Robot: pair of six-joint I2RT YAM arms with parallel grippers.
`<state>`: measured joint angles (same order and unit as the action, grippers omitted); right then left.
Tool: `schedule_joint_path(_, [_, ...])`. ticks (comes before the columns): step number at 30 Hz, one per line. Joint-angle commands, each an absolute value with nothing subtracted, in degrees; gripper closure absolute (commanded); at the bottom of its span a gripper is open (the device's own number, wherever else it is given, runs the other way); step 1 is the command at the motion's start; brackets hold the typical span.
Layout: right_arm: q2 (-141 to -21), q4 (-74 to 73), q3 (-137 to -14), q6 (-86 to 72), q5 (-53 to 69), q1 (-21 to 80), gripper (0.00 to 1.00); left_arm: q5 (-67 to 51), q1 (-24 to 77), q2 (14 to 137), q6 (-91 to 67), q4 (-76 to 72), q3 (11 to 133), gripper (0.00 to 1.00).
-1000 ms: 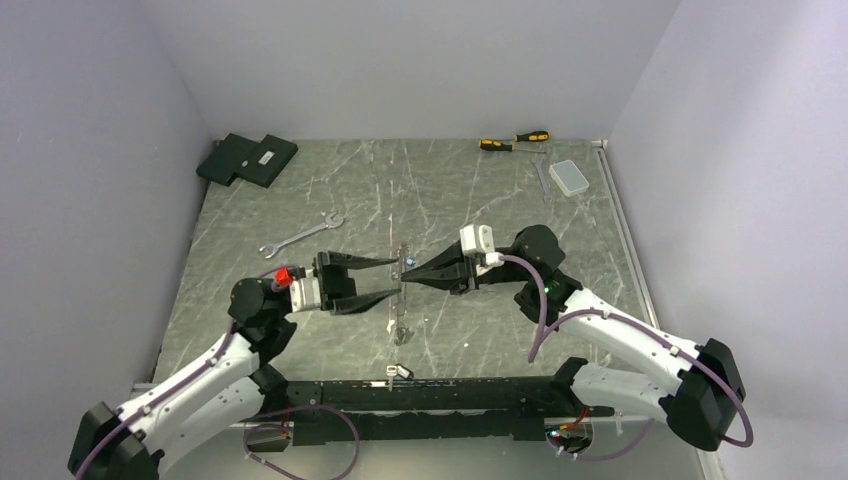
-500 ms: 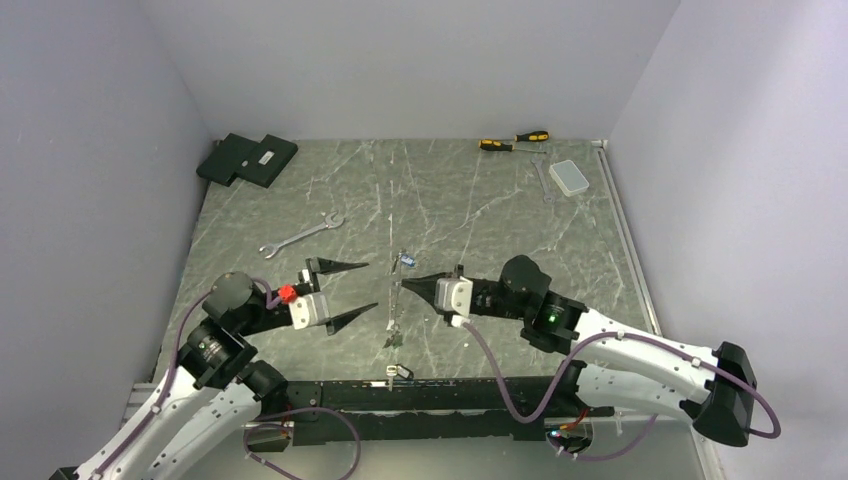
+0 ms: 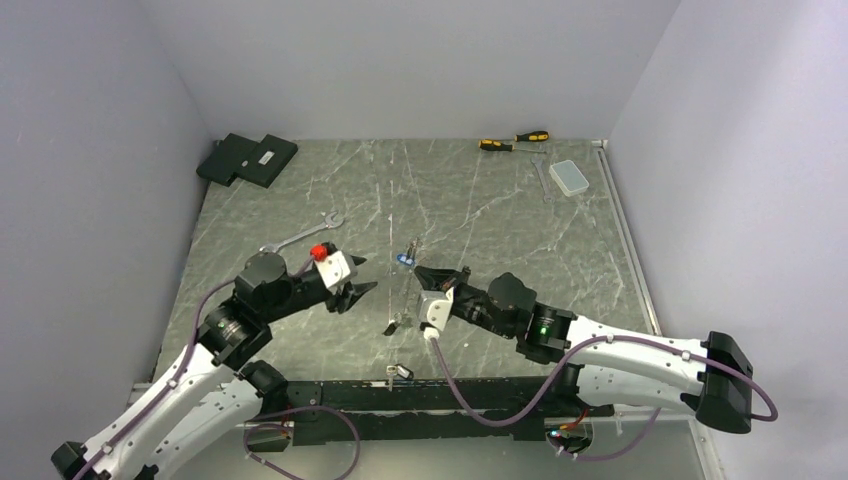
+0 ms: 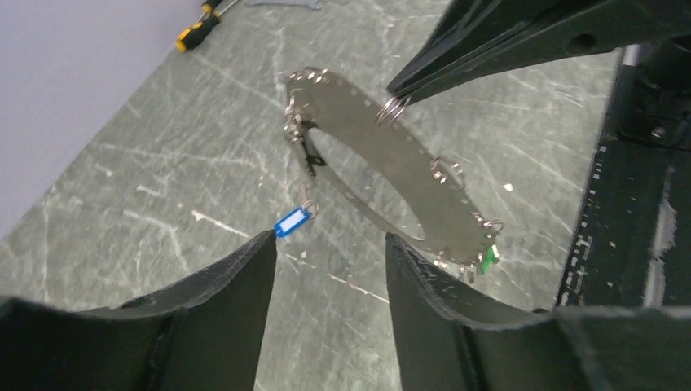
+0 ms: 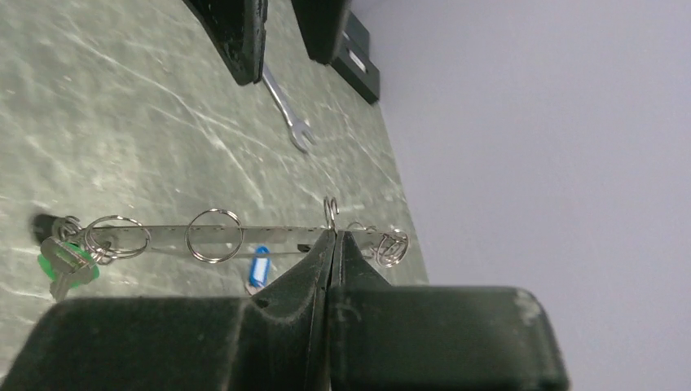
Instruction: Put the keys on the keyring
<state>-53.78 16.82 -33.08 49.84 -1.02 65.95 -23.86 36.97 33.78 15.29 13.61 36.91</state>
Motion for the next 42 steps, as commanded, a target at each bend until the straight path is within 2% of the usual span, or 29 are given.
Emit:
schedule_joint_path(1, [-52.9,25.0,-31.8,50.0,-14.2,66.3,1.0,-14.4,37.0,38.4,8.1,7.4,37.2,0.48])
schedule_joint_path(3, [-52.5,25.2,-31.1,49.1,-17.3,66.3,1.0,-12.7,37.1,41.7,5.7,7.3,38.4,0.5])
schedule_joint_path(10, [-48.1,26.2,-28.3,45.6,-27.8,66.3,1.0,-6.5,37.1,57.1,-7.5,6.2,44.1,0.46])
schedule_joint_path(14, [-44.4,26.9,-26.5,43.3,-32.3,66.3,1.0,-7.9,37.4,66.1,-8.6,5.1,48.1,0.53])
schedule_joint_path(16, [-42.8,27.4,-25.8,42.1,-33.8,66.2,1.0,-8.2,38.2,70.7,-7.8,4.8,49.7,0.52])
schedule_joint_path(20, [-41.4,24.9,-26.0,38.7,-34.3,66.0,1.0,-11.0,41.0,79.2,4.5,7.1,53.7,0.46])
schedule_joint_path(22, [-40.8,24.2,-25.7,37.4,-35.0,66.0,1.0,-17.2,41.1,81.9,11.5,8.2,55.0,0.45])
schedule_joint_path(25, [-39.5,22.2,-25.4,35.2,-35.5,65.9,1.0,-25.8,41.1,84.6,25.3,15.3,58.3,0.46])
schedule_joint_path(28, [-37.0,20.6,-24.7,32.6,-36.3,65.9,1.0,-28.6,40.2,87.0,35.9,23.8,62.5,0.44])
schedule_joint_path(35, [-32.6,20.2,-22.6,29.0,-38.0,65.9,1.0,-44.9,30.6,92.1,58.2,33.4,66.4,0.5])
schedule_joint_path(42, [-30.6,20.1,-21.4,27.8,-37.1,65.9,1.0,-53.0,28.0,101.4,67.5,37.9,72.4,0.52])
